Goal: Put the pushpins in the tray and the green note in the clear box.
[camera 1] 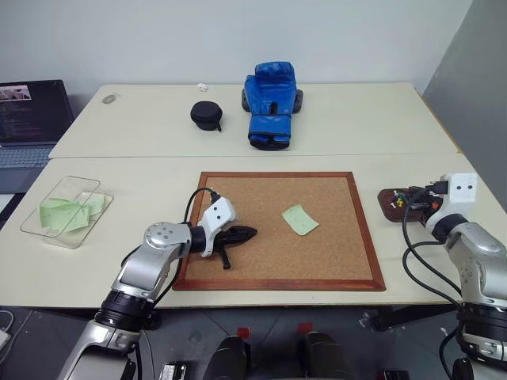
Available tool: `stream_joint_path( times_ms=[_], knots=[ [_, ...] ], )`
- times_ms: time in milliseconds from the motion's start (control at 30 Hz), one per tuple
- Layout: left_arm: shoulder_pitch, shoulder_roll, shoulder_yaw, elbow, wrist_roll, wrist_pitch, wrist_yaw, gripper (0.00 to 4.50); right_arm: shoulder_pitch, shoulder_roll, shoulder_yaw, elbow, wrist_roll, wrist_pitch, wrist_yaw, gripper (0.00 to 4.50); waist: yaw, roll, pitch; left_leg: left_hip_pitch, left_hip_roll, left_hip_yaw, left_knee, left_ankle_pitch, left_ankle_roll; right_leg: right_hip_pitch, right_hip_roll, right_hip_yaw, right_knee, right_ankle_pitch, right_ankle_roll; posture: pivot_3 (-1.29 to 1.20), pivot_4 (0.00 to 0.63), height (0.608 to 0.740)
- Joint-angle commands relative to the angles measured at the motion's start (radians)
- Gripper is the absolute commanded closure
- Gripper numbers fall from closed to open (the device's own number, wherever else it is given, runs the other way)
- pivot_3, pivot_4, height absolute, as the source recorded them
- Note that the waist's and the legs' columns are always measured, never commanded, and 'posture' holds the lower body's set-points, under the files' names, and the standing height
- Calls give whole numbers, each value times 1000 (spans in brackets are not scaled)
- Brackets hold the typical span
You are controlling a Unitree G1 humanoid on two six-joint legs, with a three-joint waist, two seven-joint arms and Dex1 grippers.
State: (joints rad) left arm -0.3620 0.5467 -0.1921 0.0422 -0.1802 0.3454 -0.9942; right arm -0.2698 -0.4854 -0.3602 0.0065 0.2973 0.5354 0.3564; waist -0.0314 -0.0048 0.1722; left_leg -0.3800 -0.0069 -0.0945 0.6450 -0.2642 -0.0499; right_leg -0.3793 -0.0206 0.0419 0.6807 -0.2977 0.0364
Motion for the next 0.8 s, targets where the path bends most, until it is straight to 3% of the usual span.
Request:
stream_joint_path(
  times_ms=[33,467,633,800],
  knots=[
    [0,1,-39,20,19,5,-19,4500,-11,7,-7,3,17,9,-11,4467,0,0,0,0,0,0,0,0,0,0,0,0,0,0,0,0,150,740],
    [3,2,-38,13,16,5,-22,4500,-16,-5,-10,64,-7,-38,-16,1828,1,0,0,0,0,0,0,0,0,0,0,0,0,0,0,0,150,740],
    [2,-1,-40,15,16,4,-22,4500,-9,-18,5,71,-22,-59,-4,551,1,0,0,0,0,0,0,0,0,0,0,0,0,0,0,0,150,740],
    [2,-5,-42,17,16,0,-21,4500,9,-37,27,77,-49,-86,4,400,1,0,0,0,0,0,0,0,0,0,0,0,0,0,0,0,150,740]
  ],
)
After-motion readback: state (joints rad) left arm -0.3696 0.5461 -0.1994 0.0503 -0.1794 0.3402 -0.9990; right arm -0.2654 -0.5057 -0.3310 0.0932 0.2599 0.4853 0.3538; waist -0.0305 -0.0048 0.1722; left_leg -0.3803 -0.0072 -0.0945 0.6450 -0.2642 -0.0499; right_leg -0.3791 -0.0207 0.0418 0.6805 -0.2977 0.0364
